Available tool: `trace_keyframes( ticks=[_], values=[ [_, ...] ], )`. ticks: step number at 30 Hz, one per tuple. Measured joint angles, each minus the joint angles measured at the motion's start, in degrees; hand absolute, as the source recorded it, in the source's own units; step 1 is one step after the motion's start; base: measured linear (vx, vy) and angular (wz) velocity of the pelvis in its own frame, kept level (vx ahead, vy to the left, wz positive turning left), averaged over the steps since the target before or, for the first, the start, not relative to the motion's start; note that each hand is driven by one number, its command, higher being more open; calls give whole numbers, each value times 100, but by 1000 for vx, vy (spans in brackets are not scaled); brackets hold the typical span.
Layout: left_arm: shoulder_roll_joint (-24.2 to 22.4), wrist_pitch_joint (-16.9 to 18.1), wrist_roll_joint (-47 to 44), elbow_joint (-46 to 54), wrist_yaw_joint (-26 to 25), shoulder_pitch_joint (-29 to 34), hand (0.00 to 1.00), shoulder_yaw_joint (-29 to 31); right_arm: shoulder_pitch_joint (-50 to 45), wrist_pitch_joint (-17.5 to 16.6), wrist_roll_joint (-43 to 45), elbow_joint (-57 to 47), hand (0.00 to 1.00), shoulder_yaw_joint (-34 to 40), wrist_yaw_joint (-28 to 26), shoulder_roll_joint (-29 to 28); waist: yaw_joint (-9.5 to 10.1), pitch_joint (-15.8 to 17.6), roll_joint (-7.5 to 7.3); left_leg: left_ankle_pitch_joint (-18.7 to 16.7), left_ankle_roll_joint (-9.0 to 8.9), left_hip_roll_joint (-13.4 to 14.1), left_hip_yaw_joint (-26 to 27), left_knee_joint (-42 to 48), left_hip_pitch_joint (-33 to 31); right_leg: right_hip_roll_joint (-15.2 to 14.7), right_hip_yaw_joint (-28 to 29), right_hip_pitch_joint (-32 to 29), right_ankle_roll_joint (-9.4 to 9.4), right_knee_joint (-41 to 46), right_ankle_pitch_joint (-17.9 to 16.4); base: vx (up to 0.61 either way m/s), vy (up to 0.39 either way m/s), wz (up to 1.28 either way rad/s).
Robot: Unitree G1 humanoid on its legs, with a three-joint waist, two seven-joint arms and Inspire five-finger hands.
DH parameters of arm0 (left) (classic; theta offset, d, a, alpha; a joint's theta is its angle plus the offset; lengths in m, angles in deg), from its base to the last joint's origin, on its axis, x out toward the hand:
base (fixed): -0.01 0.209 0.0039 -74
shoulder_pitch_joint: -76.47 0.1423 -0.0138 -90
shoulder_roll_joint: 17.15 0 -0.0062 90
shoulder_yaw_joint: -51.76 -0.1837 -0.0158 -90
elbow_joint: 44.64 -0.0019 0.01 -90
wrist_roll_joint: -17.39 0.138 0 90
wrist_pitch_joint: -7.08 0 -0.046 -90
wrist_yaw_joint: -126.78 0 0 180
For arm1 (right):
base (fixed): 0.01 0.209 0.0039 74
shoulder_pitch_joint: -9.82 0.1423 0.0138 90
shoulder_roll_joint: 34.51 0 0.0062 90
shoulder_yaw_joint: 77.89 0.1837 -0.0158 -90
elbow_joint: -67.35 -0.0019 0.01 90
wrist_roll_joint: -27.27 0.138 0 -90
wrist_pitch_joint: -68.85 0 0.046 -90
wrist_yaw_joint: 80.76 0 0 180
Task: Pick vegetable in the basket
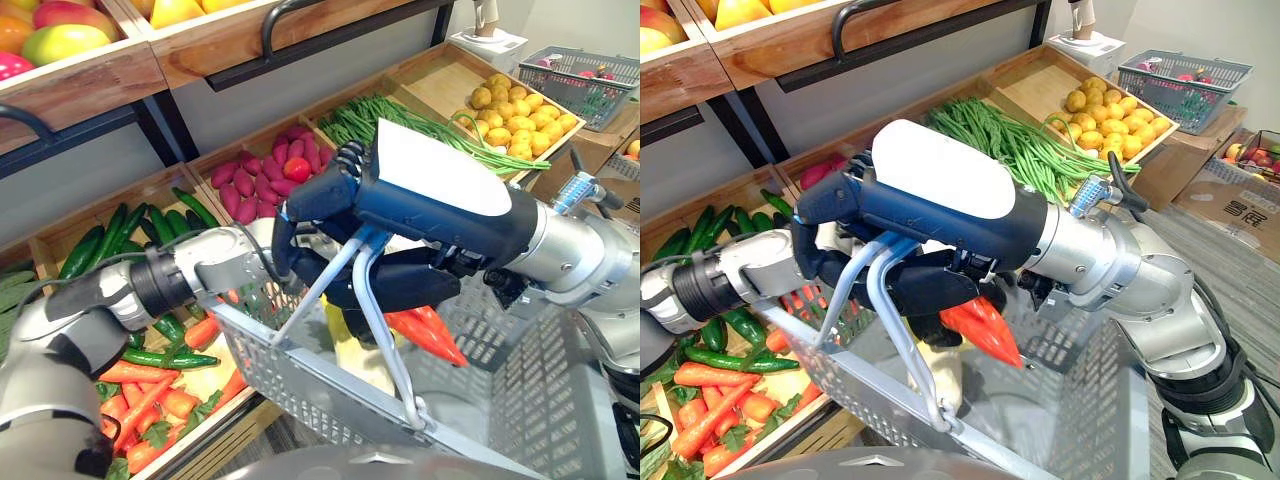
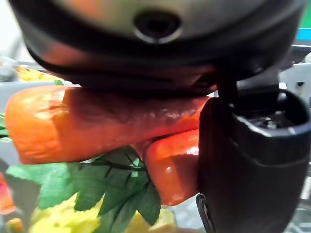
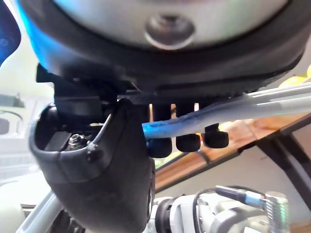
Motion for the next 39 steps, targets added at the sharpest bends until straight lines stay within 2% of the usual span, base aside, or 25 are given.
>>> trace_keyframes(
  ticks=[3, 17, 18, 29, 32, 36, 39],
  values=[
    [-209, 14, -177, -10, 9, -128, 0, -79, 18, -58, 26, -93, 0, -6, 10, 3, 1, -1, 0, -1, 2, 47, -27, 14, -3, -3, -9, 1, -1, 1, -5, -9, -48, 1],
    [-159, 35, -178, -10, 196, -201, 0, -239, -45, -59, 45, -107, 0, 8, 16, 39, 6, -22, -34, -42, -19, 97, -76, 143, -59, 34, -96, 13, -21, 24, -16, -3, -26, 2],
    [-144, 36, -175, -9, 197, -201, 100, -239, -102, -59, 45, -107, 0, 9, 16, 39, 4, -22, -35, -44, -21, 97, -76, 148, -59, 34, -96, 15, -21, 24, -16, -11, -33, 0],
    [100, 24, -170, 178, 300, -188, 100, -142, -708, -55, 44, -107, 0, 255, 14, 37, 12, -25, -53, -58, -20, 110, -88, 193, -61, 35, -97, 31, -21, 39, -17, -9, -18, 0],
    [233, 33, -143, 361, 215, -146, 100, 238, -747, -50, 44, -103, 0, 311, 14, 37, 31, -26, -57, -57, -19, 110, -136, 194, -67, 25, -130, 46, -21, 40, -17, -14, -33, 6],
    [432, 44, -128, 520, -85, -61, 100, 1074, -758, -48, 45, -91, 0, 461, 12, 27, 41, -35, -85, -51, -11, 107, -249, 195, -74, -8, -220, 109, -21, 25, -17, -12, -25, 11],
    [675, 48, -94, 705, -188, -47, 100, 1304, -766, -50, 50, -77, 0, 655, 15, -112, 57, -74, -143, -35, 1, 109, -331, 194, -110, -27, -297, 123, -21, 22, -17, -15, -27, 14]
  ],
)
